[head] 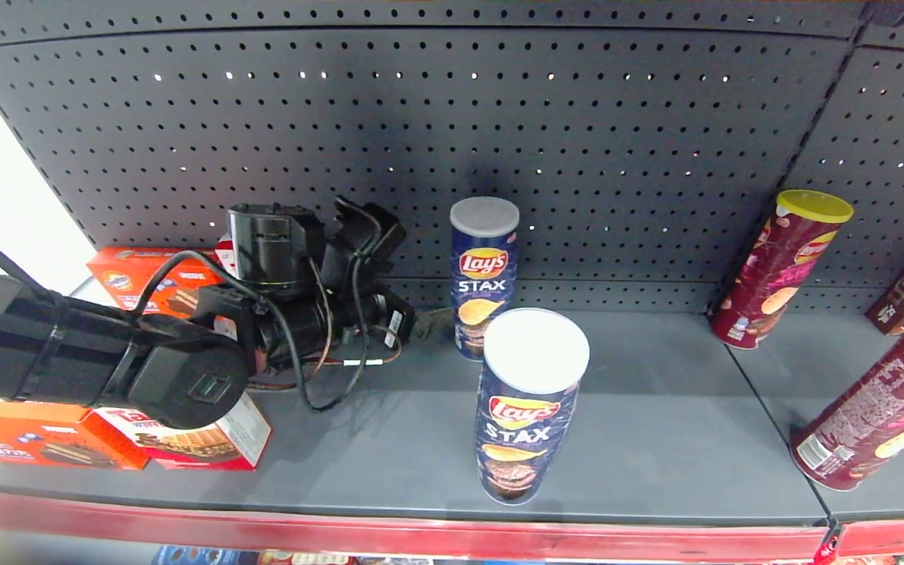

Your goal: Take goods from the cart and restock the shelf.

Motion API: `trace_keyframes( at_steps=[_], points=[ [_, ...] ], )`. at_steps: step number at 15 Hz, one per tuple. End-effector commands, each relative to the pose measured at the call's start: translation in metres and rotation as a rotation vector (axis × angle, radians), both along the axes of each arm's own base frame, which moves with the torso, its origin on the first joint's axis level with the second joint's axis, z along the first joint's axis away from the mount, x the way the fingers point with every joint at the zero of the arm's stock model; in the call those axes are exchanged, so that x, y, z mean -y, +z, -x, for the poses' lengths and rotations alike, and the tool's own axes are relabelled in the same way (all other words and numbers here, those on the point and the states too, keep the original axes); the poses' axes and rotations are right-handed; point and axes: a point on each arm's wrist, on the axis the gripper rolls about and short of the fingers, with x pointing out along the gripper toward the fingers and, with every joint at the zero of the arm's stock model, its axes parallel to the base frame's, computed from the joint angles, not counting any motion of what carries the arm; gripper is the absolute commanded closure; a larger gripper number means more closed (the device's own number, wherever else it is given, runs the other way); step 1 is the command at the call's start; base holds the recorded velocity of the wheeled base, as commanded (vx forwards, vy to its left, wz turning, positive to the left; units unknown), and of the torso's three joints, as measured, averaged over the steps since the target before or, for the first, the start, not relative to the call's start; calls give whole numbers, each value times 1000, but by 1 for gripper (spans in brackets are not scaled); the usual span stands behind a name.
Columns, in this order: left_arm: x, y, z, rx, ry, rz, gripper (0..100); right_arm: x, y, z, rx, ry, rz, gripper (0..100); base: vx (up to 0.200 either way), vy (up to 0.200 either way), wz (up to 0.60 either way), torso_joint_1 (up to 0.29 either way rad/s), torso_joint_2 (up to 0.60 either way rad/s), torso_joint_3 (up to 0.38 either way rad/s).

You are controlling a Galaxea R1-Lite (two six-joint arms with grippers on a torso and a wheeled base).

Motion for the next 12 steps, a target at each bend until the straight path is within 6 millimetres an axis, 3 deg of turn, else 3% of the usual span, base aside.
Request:
trace_keyframes(
  at_steps=[1, 12],
  points=[
    [-2, 1, 5, 2, 21, -5, 0, 0, 0, 0, -1, 0, 0, 0, 0, 0, 0, 0, 0, 0],
    [7, -2, -7, 17, 18, 5, 0, 0, 0, 0, -1, 0, 0, 0, 0, 0, 0, 0, 0, 0]
  ],
)
